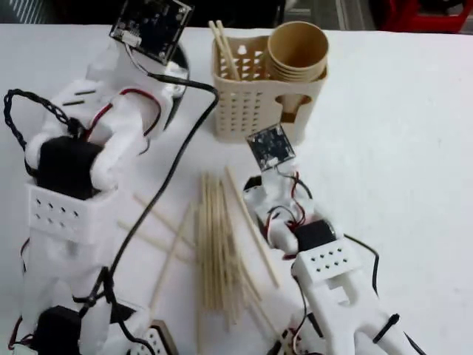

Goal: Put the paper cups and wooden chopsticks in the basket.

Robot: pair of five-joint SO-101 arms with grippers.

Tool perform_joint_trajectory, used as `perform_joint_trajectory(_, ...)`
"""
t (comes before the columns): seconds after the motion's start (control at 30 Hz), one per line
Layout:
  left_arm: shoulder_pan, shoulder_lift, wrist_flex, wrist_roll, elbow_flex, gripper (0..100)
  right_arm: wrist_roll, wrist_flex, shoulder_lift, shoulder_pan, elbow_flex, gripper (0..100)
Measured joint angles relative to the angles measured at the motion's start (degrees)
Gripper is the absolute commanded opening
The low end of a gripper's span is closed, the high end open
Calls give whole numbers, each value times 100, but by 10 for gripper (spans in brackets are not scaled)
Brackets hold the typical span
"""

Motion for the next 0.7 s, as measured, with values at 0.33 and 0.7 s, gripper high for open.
perform_joint_trajectory(0.33,826,79,-2338,343,0,24,0,0,0,0,0,19)
perform_joint_trajectory(0.7,1037,1486,-4316,378,-44,24,0,0,0,220,0,20)
